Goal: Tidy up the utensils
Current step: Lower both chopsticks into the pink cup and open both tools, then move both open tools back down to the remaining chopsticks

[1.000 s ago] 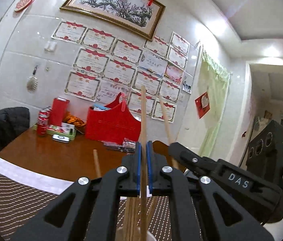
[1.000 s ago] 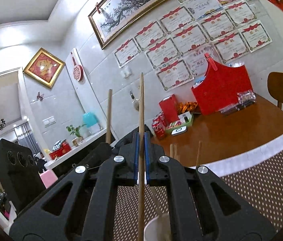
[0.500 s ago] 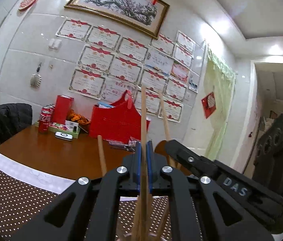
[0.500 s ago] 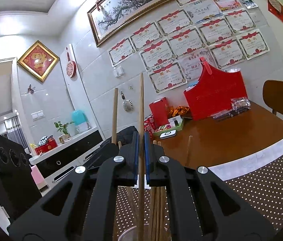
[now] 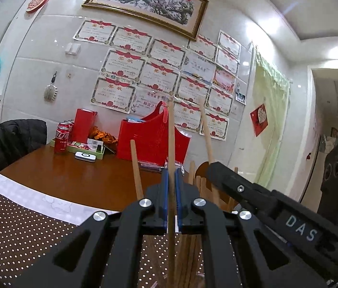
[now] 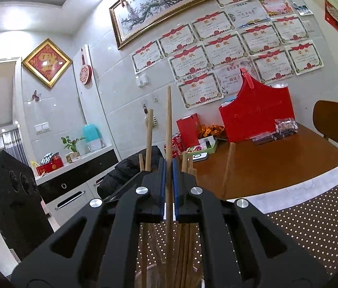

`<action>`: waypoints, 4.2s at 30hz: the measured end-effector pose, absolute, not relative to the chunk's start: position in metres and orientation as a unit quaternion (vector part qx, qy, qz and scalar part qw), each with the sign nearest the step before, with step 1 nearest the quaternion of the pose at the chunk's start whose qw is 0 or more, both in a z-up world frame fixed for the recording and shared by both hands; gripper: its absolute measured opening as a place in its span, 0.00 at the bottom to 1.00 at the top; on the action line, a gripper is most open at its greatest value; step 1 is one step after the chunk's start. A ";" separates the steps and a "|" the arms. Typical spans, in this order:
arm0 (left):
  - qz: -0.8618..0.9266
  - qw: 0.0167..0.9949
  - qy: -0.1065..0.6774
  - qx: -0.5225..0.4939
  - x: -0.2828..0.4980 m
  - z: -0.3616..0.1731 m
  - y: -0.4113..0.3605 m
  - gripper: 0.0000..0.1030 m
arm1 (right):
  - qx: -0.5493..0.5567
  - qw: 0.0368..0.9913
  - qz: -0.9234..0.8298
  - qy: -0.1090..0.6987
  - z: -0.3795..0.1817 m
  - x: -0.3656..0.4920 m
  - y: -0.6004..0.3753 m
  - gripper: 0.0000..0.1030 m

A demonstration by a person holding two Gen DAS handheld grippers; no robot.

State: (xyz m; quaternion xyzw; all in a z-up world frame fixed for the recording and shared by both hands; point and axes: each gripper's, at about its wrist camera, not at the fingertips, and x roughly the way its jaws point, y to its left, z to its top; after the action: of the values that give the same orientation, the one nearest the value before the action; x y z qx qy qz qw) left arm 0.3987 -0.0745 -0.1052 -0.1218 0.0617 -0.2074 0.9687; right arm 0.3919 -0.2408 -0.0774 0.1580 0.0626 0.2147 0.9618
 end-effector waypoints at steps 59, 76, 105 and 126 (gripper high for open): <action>-0.089 0.948 0.306 0.000 0.232 -0.157 -0.030 0.90 | 0.164 0.918 0.214 0.290 -0.114 0.289 -0.279 0.94; -0.051 0.895 0.443 0.022 0.228 -0.237 -0.074 0.90 | 0.175 0.901 0.205 0.341 -0.138 0.293 -0.304 0.94; 0.006 0.895 0.447 -0.014 0.242 -0.235 -0.096 0.91 | 0.174 0.891 0.210 0.362 -0.141 0.298 -0.304 0.94; -0.067 0.891 0.443 0.074 0.257 -0.237 -0.037 0.91 | -0.100 0.838 0.226 0.487 -0.189 0.290 -0.215 0.83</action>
State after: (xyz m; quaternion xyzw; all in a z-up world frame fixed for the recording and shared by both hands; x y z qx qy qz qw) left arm 0.2571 -0.0371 -0.2373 0.0745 0.4430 -0.0672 0.8909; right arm 0.2897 -0.2154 -0.1892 -0.1000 0.4866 0.2255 0.8381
